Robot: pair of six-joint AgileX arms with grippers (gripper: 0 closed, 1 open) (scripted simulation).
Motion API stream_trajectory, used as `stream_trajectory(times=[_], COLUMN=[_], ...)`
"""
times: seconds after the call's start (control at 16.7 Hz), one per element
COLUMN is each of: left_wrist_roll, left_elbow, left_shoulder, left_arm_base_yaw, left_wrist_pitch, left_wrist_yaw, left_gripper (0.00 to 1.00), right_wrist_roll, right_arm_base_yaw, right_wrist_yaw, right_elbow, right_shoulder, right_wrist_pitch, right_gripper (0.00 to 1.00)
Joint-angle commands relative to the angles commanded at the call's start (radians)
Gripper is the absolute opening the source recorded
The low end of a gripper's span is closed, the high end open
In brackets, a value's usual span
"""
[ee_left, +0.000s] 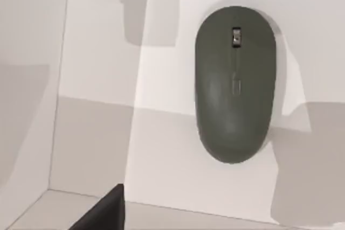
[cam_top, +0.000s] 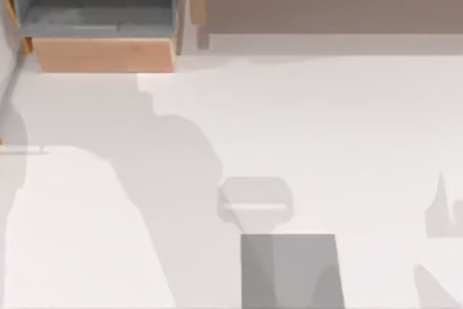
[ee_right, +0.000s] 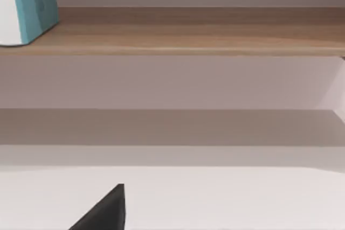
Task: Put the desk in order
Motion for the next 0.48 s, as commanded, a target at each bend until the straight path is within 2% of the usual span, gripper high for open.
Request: stream_trajectory(times=[0.24,0.48], left_wrist_roll=[0.002,0.004], left_elbow=[0.239,0.340], left_shoulder=[0.256,0.360], left_arm_base_yaw=[0.013,0.001], left_wrist_pitch=[-0.111,-0.152], left_wrist_yaw=[0.011,0.019], left_gripper=[1.00,1.00], right_wrist_roll=[0.000,0.000], right_arm_base_yaw=[0.000,0.000], right_wrist_yaw=[0.000,0.000], right_elbow=[0.000,0.000], right_shoulder=[0.000,0.000], right_wrist_pitch=[0.000,0.000], right_gripper=[1.00,1.00])
